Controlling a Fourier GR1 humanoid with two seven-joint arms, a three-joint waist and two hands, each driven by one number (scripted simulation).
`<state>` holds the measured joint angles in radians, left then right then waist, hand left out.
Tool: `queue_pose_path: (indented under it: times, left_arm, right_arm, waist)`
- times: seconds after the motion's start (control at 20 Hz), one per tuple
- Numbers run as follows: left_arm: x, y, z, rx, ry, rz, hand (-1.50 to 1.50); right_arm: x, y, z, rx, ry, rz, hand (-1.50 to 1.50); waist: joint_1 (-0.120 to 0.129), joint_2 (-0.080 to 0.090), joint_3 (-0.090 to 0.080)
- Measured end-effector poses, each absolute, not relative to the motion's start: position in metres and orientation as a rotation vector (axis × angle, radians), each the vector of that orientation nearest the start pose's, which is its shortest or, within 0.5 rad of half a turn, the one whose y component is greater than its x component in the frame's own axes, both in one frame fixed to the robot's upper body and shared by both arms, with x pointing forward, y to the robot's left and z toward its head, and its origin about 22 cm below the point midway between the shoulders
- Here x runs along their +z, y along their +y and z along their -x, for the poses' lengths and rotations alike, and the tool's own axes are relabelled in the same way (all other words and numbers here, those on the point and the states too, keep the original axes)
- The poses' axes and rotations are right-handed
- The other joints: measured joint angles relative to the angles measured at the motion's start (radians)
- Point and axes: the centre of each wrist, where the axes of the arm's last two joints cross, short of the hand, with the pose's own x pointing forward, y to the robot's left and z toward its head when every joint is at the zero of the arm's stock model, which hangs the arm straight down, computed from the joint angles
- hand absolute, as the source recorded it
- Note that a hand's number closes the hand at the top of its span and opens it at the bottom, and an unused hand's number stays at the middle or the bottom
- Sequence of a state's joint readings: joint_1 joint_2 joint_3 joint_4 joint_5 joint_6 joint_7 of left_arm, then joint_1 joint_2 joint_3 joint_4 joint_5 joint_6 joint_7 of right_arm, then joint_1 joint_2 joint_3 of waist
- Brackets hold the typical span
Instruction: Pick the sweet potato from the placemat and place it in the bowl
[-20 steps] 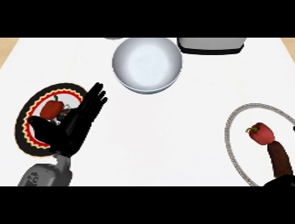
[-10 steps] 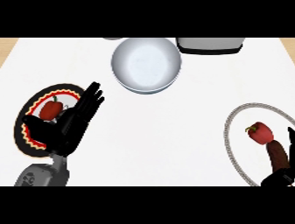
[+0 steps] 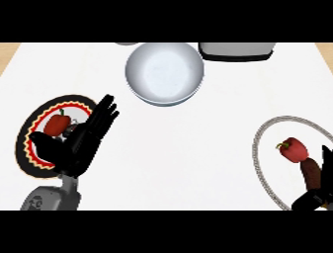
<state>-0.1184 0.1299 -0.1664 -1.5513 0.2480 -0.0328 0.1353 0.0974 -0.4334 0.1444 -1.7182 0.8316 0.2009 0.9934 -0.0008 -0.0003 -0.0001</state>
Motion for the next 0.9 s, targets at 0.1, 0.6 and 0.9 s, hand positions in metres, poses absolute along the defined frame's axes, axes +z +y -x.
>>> queue_pose_path:
  times: [0.1,0.6,0.9]
  left_arm:
    - [0.022,0.203,-0.262,-0.131,-1.480,0.266,0.00]
    - [0.024,0.205,-0.257,-0.131,-1.482,0.266,0.00]
    - [0.022,0.201,-0.268,-0.131,-1.483,0.264,0.00]
  right_arm:
    - [0.031,-0.289,-0.217,0.663,-0.441,1.129,-1.50]
    - [0.009,-0.304,-0.216,0.635,-0.420,1.152,-1.50]
    - [-0.002,-0.312,-0.217,0.617,-0.421,1.153,-1.50]
  waist:
    - [0.000,0.000,0.000]
    - [0.000,0.000,0.000]
    - [-0.001,0.000,0.000]
